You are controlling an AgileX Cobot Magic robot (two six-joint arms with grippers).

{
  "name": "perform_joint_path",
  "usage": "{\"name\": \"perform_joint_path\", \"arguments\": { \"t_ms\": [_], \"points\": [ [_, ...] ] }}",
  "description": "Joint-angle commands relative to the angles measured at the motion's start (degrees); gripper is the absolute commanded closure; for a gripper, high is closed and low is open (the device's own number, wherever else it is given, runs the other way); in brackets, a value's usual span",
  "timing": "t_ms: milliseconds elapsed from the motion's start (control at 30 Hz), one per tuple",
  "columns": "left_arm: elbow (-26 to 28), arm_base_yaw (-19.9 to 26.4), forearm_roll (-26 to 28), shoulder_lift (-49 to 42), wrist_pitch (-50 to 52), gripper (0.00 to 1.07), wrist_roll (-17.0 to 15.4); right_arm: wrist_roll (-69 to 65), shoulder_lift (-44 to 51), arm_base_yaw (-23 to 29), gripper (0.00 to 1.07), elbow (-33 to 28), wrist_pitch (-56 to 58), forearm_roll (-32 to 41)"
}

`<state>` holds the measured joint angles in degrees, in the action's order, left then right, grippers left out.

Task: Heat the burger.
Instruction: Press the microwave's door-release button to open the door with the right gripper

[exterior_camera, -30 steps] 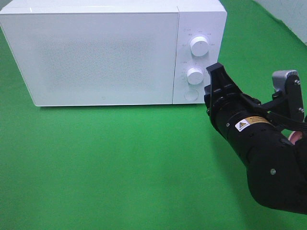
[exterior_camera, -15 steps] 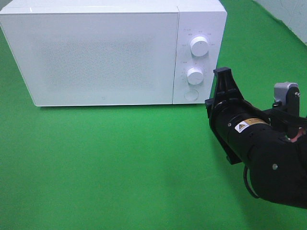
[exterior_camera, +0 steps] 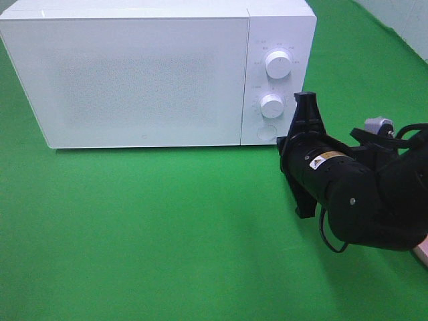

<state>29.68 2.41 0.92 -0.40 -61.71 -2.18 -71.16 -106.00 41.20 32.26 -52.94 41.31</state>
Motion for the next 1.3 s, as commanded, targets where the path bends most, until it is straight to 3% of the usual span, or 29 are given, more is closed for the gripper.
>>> {"name": "perform_joint_path", "arguments": {
  "t_ms": [33,533,1300],
  "points": [
    [-0.2,0.2,0.1,-0.2,0.6,0.07,0.0,-1.8,-1.4,-0.4,1.07,1.4,1.1,-0.9],
    [-0.2,0.2,0.1,-0.2,0.6,0.07,0.0,-4.0,-9.2,-5.5,1.07,10.4,3.3,-4.8],
    [-0.2,0.2,0.1,-0.2,0.6,0.07,0.0,-6.5,-16.0,-9.9,1.07,19.2,5.7,-8.1]
  ]
}}
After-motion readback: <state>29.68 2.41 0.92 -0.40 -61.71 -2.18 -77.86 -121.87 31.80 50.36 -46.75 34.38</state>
